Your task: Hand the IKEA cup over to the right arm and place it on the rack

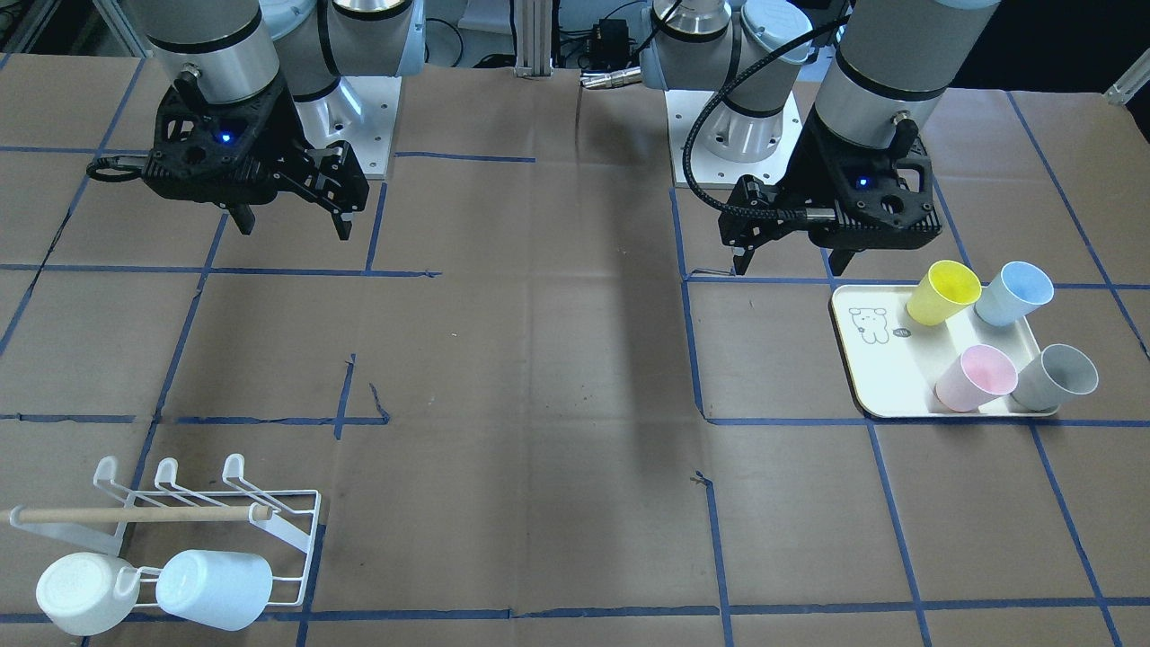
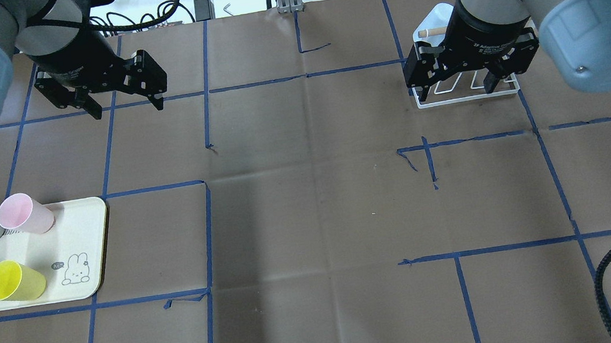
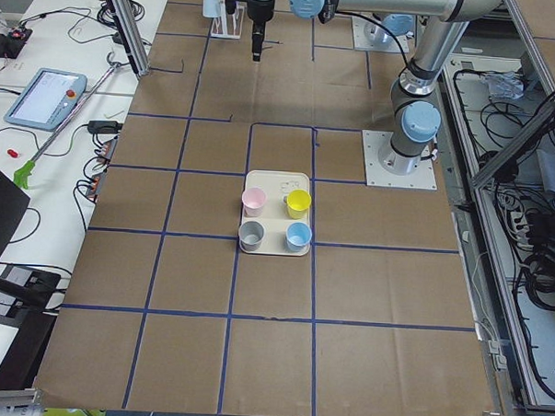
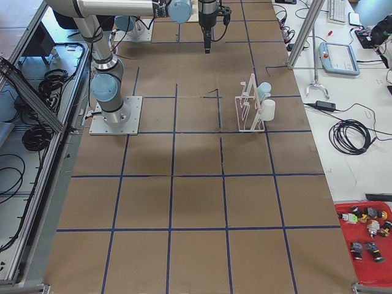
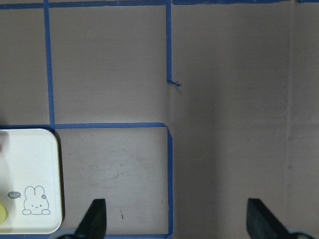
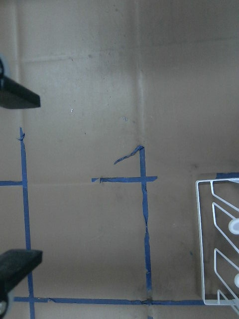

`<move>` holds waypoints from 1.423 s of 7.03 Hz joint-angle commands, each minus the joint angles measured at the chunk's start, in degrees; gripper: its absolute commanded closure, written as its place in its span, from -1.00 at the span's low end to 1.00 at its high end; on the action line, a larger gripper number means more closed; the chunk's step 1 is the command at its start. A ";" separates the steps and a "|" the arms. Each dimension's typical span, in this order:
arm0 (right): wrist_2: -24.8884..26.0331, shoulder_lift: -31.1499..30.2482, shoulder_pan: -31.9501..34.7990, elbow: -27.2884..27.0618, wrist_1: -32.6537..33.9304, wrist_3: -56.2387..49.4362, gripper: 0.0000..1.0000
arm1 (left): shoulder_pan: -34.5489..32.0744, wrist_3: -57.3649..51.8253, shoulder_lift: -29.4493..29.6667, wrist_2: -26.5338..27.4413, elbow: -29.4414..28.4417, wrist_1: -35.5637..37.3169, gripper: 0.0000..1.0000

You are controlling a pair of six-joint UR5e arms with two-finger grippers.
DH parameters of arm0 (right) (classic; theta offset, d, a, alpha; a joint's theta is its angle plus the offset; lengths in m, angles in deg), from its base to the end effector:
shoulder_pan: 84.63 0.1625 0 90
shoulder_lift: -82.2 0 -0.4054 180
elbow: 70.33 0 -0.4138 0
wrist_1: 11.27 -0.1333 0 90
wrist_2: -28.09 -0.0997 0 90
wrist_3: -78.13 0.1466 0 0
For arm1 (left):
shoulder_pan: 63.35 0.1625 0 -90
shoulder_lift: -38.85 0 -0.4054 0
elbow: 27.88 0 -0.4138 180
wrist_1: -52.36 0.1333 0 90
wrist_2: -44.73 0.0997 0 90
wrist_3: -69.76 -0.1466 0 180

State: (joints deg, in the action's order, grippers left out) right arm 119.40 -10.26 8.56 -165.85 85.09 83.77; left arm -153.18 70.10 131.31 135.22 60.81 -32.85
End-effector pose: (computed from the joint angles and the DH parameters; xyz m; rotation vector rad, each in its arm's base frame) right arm 0.1578 -0.4958 0.4049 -0.0678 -3.1211 0.0924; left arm -0.1304 -0.5403 0.4193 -0.0144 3.1315 -0.0995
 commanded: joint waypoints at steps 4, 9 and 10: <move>-0.86 -0.18 0.06 -0.20 -0.21 -0.45 -1.00 | -0.09 0.98 0.00 -0.23 -0.09 -0.05 -0.99; -2.62 0.17 0.06 -0.19 -0.21 -1.07 -1.00 | -0.09 0.98 -0.09 -0.23 -0.09 -0.05 -0.99; -2.36 0.26 0.06 -0.20 -0.30 -1.07 -1.00 | -0.09 0.98 -0.09 -0.23 -0.09 -0.05 -0.99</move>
State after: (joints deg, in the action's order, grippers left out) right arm 116.81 -10.09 8.62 -165.94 84.86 82.71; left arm -153.27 71.08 131.23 134.99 60.72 -32.89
